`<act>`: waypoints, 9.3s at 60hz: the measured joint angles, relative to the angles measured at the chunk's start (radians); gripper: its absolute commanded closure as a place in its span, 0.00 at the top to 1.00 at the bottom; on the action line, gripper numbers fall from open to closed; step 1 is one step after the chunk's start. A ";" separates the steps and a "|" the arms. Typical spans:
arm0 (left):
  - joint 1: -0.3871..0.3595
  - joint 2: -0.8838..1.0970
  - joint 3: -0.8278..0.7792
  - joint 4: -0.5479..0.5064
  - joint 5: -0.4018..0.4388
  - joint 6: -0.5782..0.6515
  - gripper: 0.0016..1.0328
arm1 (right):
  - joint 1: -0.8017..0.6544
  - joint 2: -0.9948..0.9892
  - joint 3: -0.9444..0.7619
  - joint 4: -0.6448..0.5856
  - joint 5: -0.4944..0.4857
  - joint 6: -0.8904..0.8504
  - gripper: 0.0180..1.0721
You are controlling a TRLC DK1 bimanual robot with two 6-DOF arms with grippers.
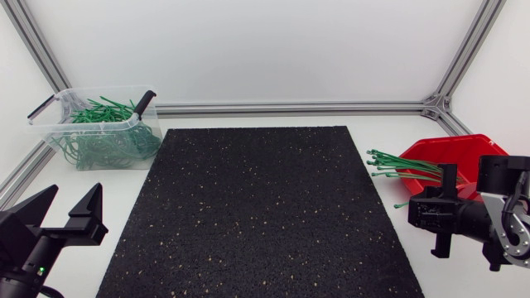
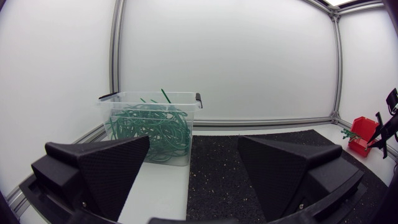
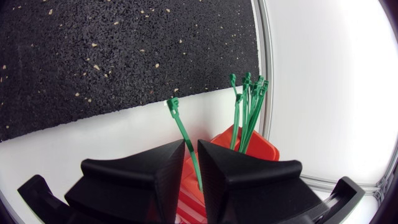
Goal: Take a green cable tie from the red box, thread the tail through the head to close it, then place it in the transparent bin on the left.
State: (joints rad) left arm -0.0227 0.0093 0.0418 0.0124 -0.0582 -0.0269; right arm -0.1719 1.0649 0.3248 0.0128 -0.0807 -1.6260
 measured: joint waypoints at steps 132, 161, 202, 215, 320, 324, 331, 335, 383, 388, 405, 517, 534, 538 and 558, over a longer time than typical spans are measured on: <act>-0.007 0.011 0.000 0.000 0.000 0.000 0.96 | 0.047 0.110 -0.054 0.231 0.059 -0.059 0.06; -0.007 0.011 0.000 0.000 0.000 0.000 0.96 | 0.092 -0.114 0.110 -0.186 0.047 0.059 0.06; -0.007 0.024 0.000 0.000 0.001 -0.008 0.96 | 0.421 -0.165 0.822 -0.998 -0.038 0.556 0.06; -0.007 0.025 0.000 -0.004 0.019 -0.013 0.96 | 0.472 -0.013 0.984 -1.204 -0.150 0.723 0.05; -0.033 0.725 0.409 0.180 0.805 -0.262 0.96 | 0.575 0.372 0.739 -0.606 -1.009 1.285 0.05; -0.033 0.774 0.454 0.181 0.887 -0.290 0.96 | 0.576 0.373 0.739 -0.603 -1.029 1.286 0.05; -0.033 0.843 0.512 0.201 1.003 -0.333 0.96 | 0.575 0.389 0.739 -0.599 -1.070 1.287 0.05; -0.034 0.872 0.524 0.236 1.049 -0.363 0.96 | 0.575 0.404 0.741 -0.595 -1.086 1.291 0.05; -0.327 1.170 0.618 0.434 1.120 -0.446 0.96 | 0.563 0.459 0.769 -0.415 -1.155 1.489 0.05; -0.333 1.178 0.618 0.435 1.120 -0.449 0.96 | 0.564 0.467 0.769 -0.391 -1.155 1.511 0.05; -0.359 1.200 0.629 0.445 1.120 -0.471 0.93 | 0.592 0.491 0.769 -0.369 -1.154 1.537 0.05; -0.371 1.320 0.668 0.508 1.070 -0.543 0.04 | 0.643 0.478 0.740 -0.291 -1.095 1.541 0.06; -0.367 1.320 0.668 0.508 1.070 -0.550 0.04 | 0.658 0.478 0.740 -0.270 -1.070 1.541 0.06; -0.366 1.320 0.668 0.507 1.071 -0.550 0.04 | 0.661 0.478 0.740 -0.269 -1.063 1.541 0.06; -0.323 1.305 0.670 0.491 1.094 -0.554 0.04 | 0.639 0.406 0.669 -0.202 -1.005 1.540 0.71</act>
State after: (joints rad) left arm -0.3454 1.3144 0.7120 0.5034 1.0359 -0.5808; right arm 0.4671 1.4708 0.9943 -0.1890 -1.0859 -0.0860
